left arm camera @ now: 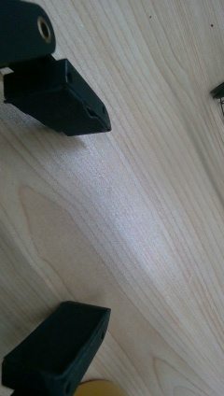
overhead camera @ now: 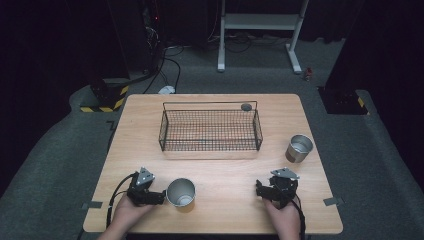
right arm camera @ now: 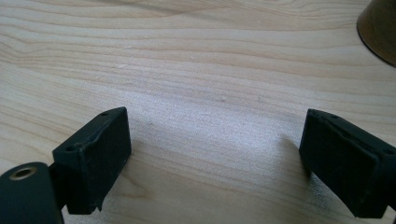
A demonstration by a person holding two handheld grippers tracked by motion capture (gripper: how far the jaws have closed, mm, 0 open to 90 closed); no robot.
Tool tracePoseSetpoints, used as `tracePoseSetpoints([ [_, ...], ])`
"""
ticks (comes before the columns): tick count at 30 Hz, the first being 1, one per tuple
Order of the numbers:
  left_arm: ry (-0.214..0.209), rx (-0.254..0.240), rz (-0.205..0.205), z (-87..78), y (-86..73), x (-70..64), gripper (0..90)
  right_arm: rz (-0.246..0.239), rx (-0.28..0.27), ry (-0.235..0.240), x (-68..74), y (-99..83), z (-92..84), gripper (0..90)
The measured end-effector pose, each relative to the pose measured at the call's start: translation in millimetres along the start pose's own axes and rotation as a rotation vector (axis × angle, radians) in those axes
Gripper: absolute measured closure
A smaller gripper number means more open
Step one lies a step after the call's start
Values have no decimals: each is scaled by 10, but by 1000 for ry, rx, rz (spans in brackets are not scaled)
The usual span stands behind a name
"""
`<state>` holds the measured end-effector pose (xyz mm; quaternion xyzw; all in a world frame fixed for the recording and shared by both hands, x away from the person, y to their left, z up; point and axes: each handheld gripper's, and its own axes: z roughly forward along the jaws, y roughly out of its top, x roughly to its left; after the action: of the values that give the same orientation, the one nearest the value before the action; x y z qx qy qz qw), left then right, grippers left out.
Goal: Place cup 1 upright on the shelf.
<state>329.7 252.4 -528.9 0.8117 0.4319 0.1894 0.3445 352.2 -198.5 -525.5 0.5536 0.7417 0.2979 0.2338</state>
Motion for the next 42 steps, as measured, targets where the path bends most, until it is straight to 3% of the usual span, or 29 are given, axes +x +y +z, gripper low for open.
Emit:
tracePoseSetpoints([
  [18, -1, 27, 8, -32, 17, 53, 132, 5, 2, 5, 14, -8, -10, 90],
  [21, -21, 25, -3, -52, 22, 68, 140, 6, 2, 5, 15, -8, -10, 89],
  [32, -75, -46, -24, -194, 42, 138, 141, -7, -1, 8, 15, -6, -6, 89],
  [42, -78, -120, -15, -321, 68, 141, 142, -7, -2, 8, 15, -7, -6, 89],
])
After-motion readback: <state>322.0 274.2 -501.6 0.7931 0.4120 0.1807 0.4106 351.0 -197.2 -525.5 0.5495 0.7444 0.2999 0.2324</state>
